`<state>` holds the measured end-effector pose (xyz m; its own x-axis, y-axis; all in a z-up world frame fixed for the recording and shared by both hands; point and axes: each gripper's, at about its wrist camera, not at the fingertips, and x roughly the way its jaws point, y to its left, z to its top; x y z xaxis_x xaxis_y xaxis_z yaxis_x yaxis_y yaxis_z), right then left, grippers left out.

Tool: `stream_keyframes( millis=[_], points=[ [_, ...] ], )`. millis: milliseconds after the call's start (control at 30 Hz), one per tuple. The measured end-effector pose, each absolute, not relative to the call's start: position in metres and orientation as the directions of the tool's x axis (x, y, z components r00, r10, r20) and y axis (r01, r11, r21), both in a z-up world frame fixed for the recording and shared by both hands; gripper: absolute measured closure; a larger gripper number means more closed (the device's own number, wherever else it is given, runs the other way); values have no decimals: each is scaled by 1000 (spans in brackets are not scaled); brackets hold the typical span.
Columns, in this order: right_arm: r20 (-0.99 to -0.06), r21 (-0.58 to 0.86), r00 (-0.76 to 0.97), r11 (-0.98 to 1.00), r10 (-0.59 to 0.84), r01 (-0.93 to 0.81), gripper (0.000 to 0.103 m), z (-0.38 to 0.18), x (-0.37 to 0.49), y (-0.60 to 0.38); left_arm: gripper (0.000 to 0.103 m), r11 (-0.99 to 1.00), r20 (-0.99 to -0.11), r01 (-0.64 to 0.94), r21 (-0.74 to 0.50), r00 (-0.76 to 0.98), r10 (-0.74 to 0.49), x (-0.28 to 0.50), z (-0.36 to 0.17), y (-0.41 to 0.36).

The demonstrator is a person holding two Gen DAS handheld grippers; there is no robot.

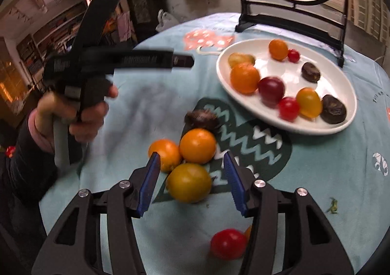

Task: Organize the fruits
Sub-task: 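Place the mandarin on the plate with the left tool while the right tool places the passion fruit, then grasp an orange tomato with the left tool while the right tool grasps a yellow tomato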

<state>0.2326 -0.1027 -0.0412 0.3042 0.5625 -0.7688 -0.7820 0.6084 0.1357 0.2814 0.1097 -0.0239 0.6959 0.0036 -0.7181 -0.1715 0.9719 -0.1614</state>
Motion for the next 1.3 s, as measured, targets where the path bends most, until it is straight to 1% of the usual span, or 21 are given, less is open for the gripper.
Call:
stream_keyframes(
  millis=[133,267,300,367,467,567,667,767,933,1033,1100,1133,1200,1300],
  points=[
    [-801,116,290,611,523,-783,48,-53,231,-96,10,969,-711,-180,-168,704,8,276,-21,113],
    [-811,111,287,615,510,-781,49,-60,230,-94,10,973,-711,-169,-155,703,9,275,-21,109],
    [-811,108,289,616,509,-780,50,-60,230,-94,10,974,-712,-167,-153,702,9,275,-21,108],
    [-810,111,288,616,511,-780,59,-62,232,-96,10,974,-715,-167,-151,699,9,275,-21,108],
    [-808,125,280,616,518,-778,60,-62,231,-100,10,974,-718,-168,-152,696,8,275,-22,109],
    [-794,178,258,615,551,-768,60,-58,239,-107,10,975,-724,-160,-153,690,0,275,-21,109],
    [-748,270,249,625,615,-733,60,-47,249,-124,10,980,-733,-130,-151,680,-23,274,-21,109],
    [-706,350,273,657,653,-668,60,-40,262,-142,10,982,-743,-37,-183,660,-113,268,-22,106],
    [-700,381,320,713,638,-589,60,-42,276,-154,12,959,-740,202,-201,610,-283,247,-24,77],
    [-703,387,322,721,634,-575,60,-42,279,-156,19,921,-729,326,-211,575,-371,233,-24,58],
    [-705,388,321,722,633,-573,60,-43,281,-156,28,901,-732,384,-204,551,-400,227,-26,46],
    [-704,388,321,722,633,-573,60,-43,280,-158,30,893,-741,406,-194,536,-405,226,-29,40],
    [-705,388,320,722,633,-572,60,-43,280,-158,37,886,-759,428,-178,513,-400,225,-35,32],
    [-707,389,320,726,630,-567,60,-45,281,-159,46,881,-787,446,-157,482,-384,225,-44,23]
  ],
)
